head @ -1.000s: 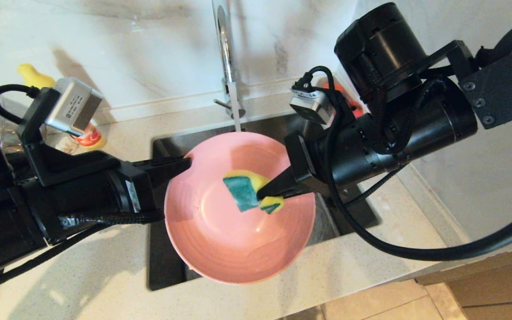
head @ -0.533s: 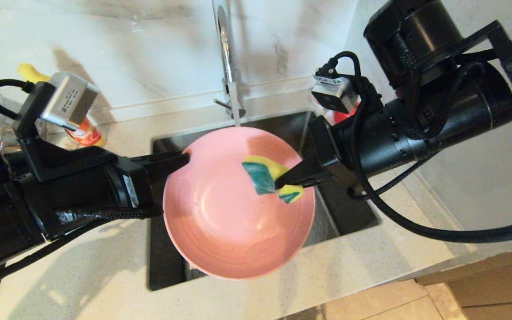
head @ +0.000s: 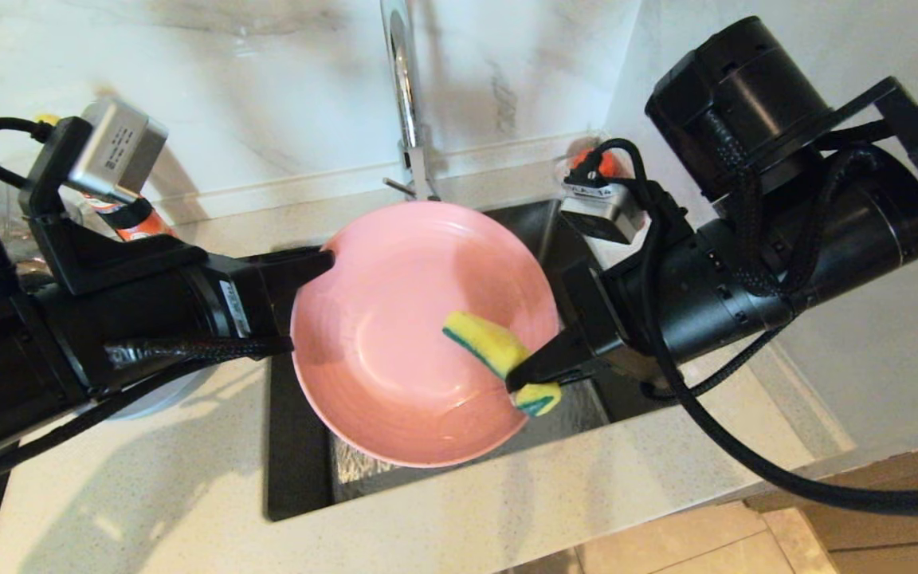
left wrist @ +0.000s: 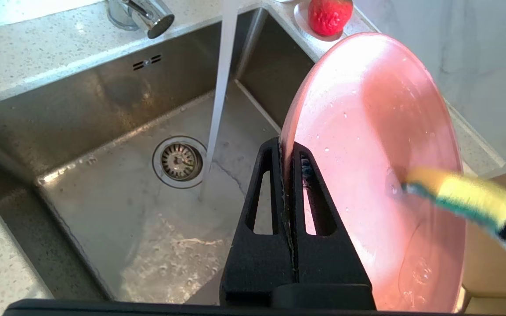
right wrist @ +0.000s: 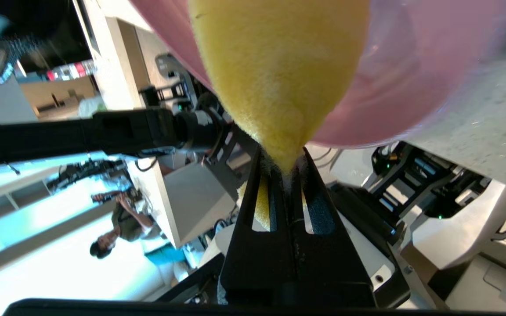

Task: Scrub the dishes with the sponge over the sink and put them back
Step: Wipe the plate

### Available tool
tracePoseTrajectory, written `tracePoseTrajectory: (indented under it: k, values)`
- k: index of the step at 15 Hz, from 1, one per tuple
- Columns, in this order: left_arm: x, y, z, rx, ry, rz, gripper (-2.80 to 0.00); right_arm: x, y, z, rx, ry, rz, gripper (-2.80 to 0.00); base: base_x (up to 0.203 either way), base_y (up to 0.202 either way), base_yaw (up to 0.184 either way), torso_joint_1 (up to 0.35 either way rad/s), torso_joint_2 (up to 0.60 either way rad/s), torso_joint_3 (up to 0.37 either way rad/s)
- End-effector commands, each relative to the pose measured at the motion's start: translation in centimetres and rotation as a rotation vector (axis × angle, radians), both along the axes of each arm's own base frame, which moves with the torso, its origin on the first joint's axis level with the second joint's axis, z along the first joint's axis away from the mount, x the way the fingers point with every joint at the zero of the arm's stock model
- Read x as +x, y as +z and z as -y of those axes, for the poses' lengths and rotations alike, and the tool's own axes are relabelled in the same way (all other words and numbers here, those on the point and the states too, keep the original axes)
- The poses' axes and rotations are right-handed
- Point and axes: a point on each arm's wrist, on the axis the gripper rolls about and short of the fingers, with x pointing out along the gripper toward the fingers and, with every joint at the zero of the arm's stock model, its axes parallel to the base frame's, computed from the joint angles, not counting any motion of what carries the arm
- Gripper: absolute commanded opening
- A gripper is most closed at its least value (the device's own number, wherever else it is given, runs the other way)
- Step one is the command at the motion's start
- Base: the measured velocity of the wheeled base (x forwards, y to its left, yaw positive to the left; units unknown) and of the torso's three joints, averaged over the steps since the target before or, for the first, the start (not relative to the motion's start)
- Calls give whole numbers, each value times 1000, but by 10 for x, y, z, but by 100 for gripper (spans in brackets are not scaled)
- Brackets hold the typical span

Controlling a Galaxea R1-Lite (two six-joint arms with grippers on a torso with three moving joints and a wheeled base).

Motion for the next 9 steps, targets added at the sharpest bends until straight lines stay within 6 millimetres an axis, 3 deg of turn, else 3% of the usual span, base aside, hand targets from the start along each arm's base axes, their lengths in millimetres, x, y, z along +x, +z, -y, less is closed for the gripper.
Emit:
tracePoseTrajectory:
  k: [1, 9]
  values:
    - [1, -3, 1, 4, -1, -9, -280, -3, -7, -15, -13, 42, -18, -280, 0, 0, 0, 0, 0, 0]
    - [7, -14, 4, 25, -1, -46, -280, -15, -8, -52, 4, 146, -2, -280, 0, 0, 0, 0, 0, 0]
